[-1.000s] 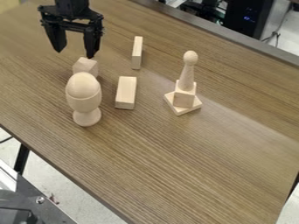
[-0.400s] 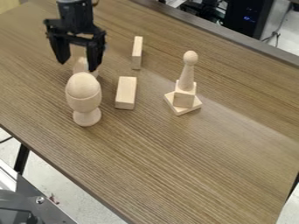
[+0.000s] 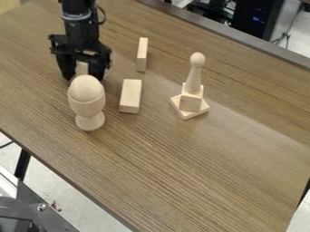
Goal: Move the cube to the right table
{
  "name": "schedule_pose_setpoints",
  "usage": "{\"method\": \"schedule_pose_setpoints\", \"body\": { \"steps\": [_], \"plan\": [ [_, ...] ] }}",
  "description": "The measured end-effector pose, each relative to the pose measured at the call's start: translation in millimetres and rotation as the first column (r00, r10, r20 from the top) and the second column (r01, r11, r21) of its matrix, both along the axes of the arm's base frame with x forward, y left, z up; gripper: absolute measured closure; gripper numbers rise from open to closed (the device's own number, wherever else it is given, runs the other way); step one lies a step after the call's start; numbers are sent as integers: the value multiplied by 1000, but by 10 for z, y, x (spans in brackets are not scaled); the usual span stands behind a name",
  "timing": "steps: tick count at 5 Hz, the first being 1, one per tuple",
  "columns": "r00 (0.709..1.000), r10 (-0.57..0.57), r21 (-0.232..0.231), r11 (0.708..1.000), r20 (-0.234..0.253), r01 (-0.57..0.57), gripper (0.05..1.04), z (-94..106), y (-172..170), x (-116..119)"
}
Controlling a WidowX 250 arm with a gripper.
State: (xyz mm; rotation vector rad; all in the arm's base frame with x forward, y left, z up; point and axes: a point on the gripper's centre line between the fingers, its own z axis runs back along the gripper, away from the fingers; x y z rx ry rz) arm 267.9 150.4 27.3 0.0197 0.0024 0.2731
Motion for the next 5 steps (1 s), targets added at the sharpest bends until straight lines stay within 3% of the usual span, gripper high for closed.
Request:
{"method": "schedule_pose_setpoints", "body": {
  "steps": [1,2,3,4,5],
  "plan": [
    [1000,5,5,1000,8,-5,487,-10,2,1],
    [1000,10,-11,1000,16,-10,487,6,-31,0],
    [998,-8,-20,1000,66,9,487,194,-94,40],
    [984,-97,-17,995,152,101,487,564,-242,131],
    [970,-168,0,985,176,170,487,750,-403,189]
  ]
}}
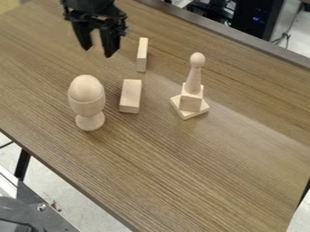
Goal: Move the cube to the right table
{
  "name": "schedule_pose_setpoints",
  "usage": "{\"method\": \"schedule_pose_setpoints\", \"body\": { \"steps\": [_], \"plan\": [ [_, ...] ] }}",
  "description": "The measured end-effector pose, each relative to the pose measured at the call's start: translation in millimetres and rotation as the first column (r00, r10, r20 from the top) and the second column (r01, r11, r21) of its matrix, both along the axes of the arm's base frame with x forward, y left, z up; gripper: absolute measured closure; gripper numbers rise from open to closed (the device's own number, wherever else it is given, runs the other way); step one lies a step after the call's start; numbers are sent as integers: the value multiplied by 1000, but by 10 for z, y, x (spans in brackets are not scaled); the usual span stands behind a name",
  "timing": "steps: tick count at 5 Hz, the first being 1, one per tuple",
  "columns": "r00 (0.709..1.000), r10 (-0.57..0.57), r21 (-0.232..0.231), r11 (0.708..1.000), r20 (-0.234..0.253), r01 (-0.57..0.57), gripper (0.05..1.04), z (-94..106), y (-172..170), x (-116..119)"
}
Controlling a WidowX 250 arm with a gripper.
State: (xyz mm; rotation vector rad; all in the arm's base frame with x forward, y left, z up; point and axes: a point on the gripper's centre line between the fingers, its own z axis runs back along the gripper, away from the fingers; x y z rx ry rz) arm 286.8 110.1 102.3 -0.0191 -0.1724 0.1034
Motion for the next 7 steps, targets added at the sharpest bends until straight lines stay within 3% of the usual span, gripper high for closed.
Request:
{"method": "schedule_pose_setpoints", "body": {
  "steps": [1,4,6,7],
  "plan": [
    [997,-64,43,997,50,62,487,193,-138,34],
    [991,-128,5,992,44,128,487,258,-791,-516],
    [984,-172,-31,985,-38,171,487,87,-1252,-718],
    [979,-158,-52,987,-131,152,487,-162,-1461,-713]
  ]
}}
